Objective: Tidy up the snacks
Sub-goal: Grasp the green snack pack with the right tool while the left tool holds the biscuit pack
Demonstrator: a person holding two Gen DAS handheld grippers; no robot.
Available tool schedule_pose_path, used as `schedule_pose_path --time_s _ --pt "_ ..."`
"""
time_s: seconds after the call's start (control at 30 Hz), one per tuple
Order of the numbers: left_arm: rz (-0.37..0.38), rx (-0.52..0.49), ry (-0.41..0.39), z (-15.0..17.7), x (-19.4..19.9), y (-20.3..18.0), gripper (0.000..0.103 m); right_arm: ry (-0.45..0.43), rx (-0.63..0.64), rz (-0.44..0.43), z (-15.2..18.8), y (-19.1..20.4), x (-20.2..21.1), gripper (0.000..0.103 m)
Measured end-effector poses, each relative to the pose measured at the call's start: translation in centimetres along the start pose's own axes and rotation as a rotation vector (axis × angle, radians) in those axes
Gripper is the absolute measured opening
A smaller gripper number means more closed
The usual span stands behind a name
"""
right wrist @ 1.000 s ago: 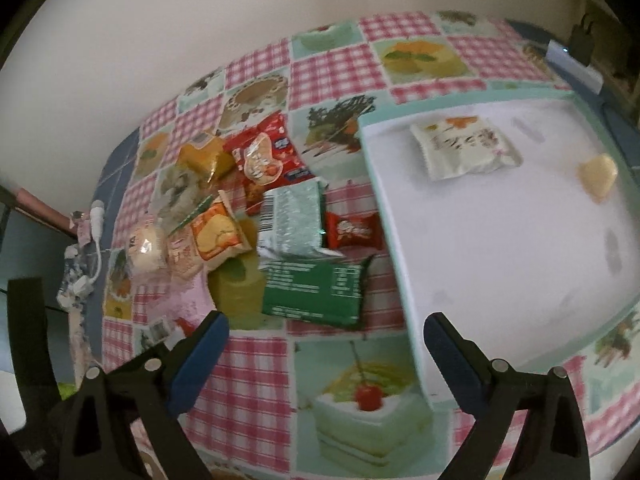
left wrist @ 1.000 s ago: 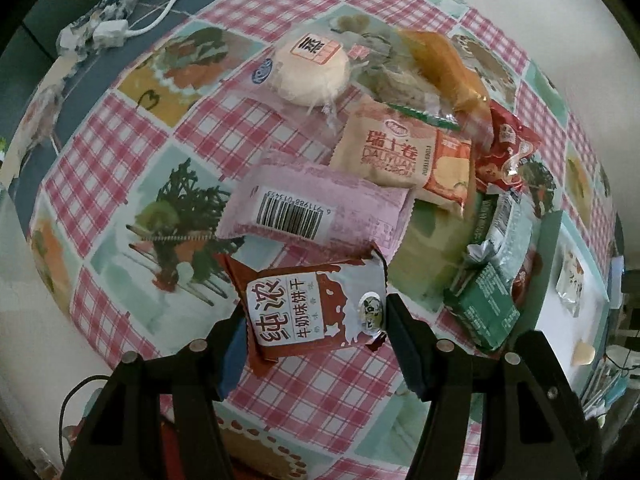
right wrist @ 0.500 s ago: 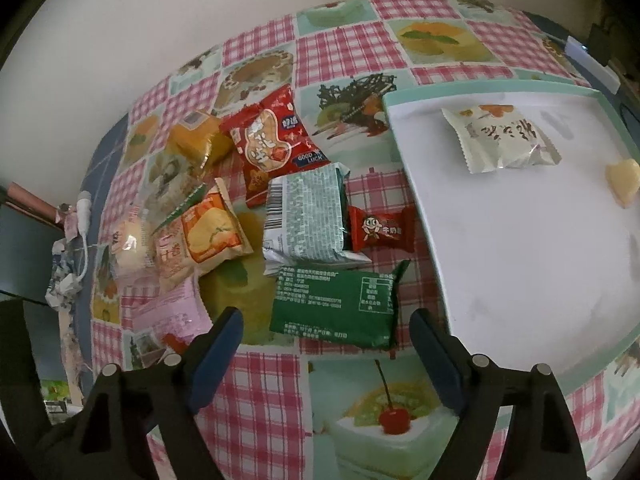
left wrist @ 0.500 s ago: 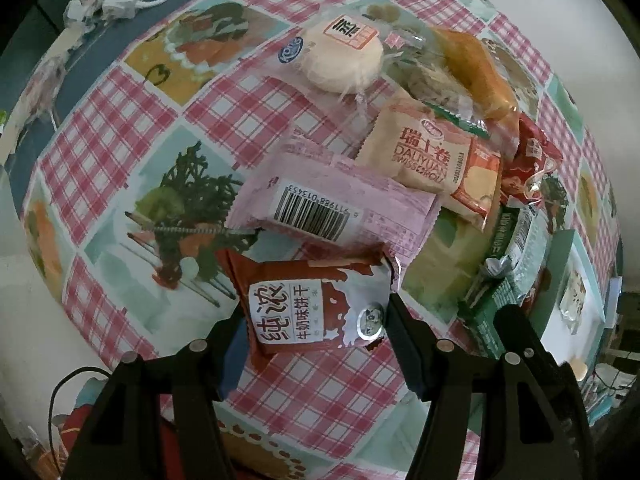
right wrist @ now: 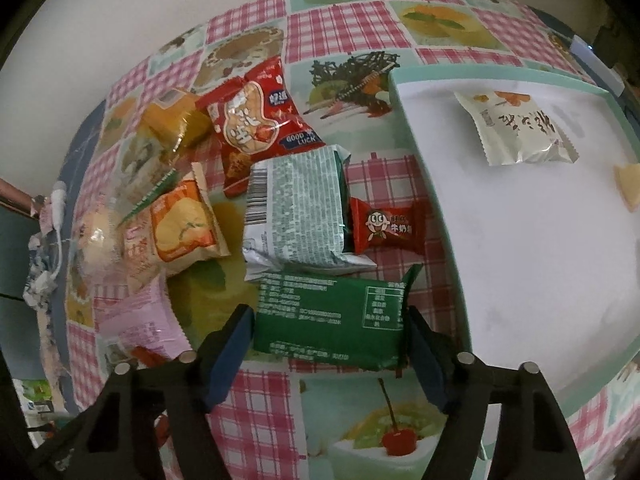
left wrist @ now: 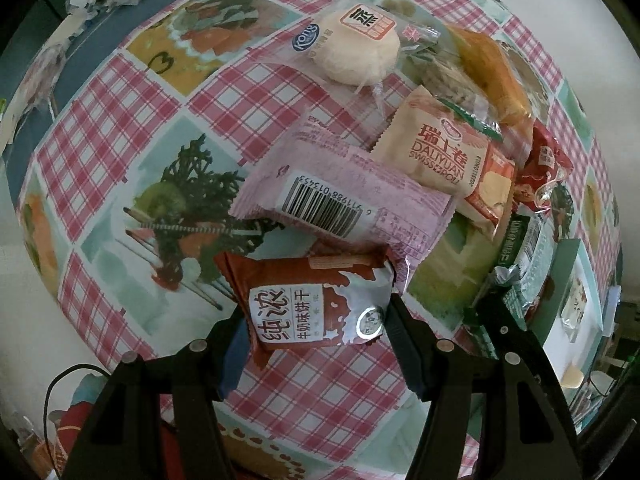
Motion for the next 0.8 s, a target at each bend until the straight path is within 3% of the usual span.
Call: schedule_pose_path --time_s 0.4,0.8 --pt "-0.012 -0.002 -0.009 0.5 0.9 -0.3 0.065 -0.017 0.042 0.014 0.3 0.4 0.3 0.072" --pt "0.014 -0.050 -0.105 0.9 4.4 -1.2 0.065 -0.085 0.068 -0.038 0.4 0.2 5.4 0.071"
Point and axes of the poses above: each gripper's, at about its wrist camera, not at the fingertips, and x roughly against the way its jaws point, y to its left, z to its underside, the point moved 6 cm from there along -x, roughly the way its jaws point, and after that the axes turned 11 degrees about -z, right-handed, at the moved point
